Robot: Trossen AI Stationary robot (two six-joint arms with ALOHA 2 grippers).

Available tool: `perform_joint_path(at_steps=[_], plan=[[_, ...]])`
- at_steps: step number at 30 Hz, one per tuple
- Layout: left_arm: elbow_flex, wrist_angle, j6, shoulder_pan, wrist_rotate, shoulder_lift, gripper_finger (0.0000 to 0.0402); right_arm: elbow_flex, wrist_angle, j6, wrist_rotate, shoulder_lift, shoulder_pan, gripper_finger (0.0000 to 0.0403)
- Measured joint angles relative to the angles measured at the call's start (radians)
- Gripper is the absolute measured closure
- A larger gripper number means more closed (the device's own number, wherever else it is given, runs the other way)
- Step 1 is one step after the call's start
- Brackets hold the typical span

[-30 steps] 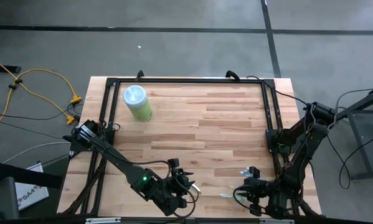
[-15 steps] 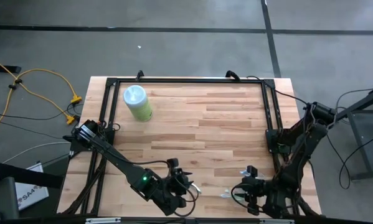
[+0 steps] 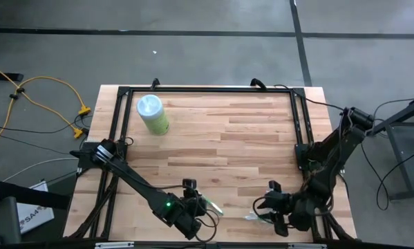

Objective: Pick & Place toothbrushing station
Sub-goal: Put the green toothbrush into the left section of the transparent organizer

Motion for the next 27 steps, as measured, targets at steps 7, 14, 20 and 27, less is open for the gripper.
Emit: perform_joint_path(at_steps=[7,14,20,27], plan=[[0.000,-0.030,0.131,0.011,0.042,0.054,0.0263,0.001,-0.008,-0.033,-0.018,-0.111,-0.002,0.0274],[0.000,0.015,0.276,0.023,0.087,0.085,0.0263,0.001,0.001,-0.140,0.022,-0.195,-0.022,0.0275],[0.000,0.120,0.368,0.046,0.137,0.085,0.0263,0.001,0.042,-0.251,0.061,-0.221,-0.050,0.0275],[0.001,0.182,0.511,0.078,0.272,0.085,0.0263,0.001,0.053,-0.289,0.060,-0.223,-0.068,0.0275]])
